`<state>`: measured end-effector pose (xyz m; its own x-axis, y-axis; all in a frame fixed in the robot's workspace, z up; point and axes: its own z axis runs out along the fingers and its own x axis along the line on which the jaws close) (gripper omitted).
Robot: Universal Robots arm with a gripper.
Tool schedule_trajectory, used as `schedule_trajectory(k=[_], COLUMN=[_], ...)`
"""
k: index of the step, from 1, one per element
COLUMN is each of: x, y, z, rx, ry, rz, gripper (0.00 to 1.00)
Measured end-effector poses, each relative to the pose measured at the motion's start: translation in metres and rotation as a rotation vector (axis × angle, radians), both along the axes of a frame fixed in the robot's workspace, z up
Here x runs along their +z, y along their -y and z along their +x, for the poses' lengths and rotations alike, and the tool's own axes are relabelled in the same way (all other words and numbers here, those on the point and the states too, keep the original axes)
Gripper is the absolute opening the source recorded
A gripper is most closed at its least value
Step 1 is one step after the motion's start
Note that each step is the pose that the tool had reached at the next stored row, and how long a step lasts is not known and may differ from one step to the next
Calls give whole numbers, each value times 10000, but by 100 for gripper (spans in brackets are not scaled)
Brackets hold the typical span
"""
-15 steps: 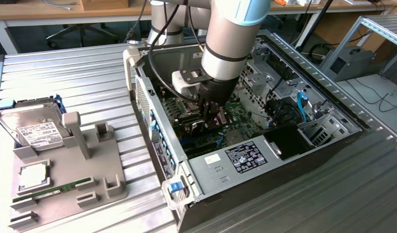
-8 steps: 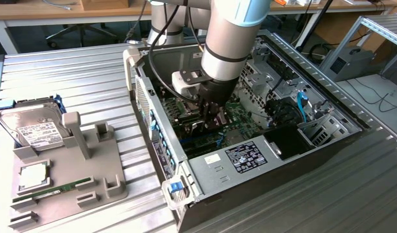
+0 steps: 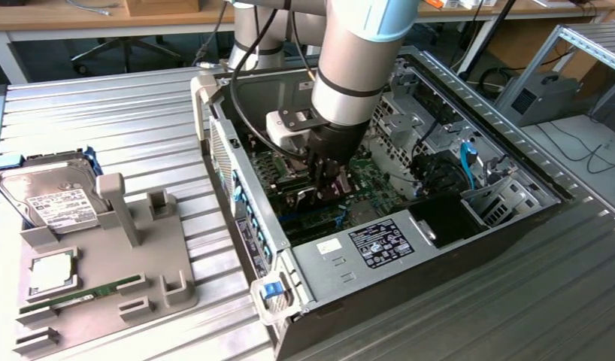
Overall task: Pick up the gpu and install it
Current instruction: 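Insert the gpu into the slot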
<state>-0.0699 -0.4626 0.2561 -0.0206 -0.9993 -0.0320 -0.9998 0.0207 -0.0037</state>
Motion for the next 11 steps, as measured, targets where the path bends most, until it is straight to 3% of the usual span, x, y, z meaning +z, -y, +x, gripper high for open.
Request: schedule_trajectory(k=[11], x=[-10], y=[0], z=[0], rx=[0], ry=[0], rz=[-1], gripper=[27])
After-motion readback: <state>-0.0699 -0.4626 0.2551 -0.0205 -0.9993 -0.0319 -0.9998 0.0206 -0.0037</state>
